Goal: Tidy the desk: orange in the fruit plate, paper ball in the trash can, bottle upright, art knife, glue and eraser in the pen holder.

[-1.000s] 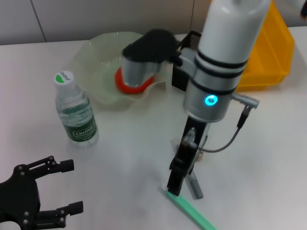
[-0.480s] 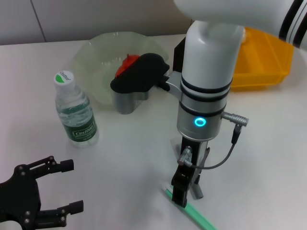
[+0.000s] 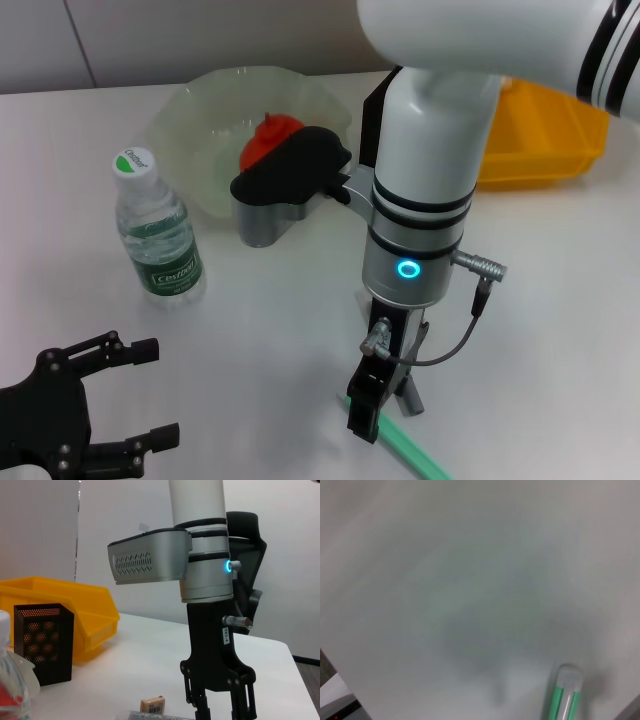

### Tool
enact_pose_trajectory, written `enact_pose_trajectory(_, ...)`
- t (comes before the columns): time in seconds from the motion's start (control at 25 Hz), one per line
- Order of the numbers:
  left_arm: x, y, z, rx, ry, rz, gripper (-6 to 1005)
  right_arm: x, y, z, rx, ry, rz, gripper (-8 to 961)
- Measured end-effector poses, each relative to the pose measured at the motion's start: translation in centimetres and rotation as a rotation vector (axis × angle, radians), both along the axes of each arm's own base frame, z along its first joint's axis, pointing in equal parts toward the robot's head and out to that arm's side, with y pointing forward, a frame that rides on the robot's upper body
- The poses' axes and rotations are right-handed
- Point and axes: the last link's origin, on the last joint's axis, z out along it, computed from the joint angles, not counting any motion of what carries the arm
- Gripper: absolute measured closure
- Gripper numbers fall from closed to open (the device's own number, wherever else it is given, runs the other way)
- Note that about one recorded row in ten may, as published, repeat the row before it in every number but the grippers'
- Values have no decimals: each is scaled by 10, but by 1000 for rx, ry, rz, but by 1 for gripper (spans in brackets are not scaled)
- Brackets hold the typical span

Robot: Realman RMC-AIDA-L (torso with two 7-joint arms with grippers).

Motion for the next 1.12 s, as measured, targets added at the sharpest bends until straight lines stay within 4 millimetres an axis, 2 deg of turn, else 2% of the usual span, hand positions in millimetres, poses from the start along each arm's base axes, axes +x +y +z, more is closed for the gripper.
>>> enact_pose_trajectory(0.16, 0, 0, -1, 3, 5, -3, 133, 2, 1, -2, 9, 4, -5, 317)
enact_pose_trajectory(1.12, 3, 6, -8, 20, 16, -3, 133, 11, -1, -13, 11, 4, 10, 448)
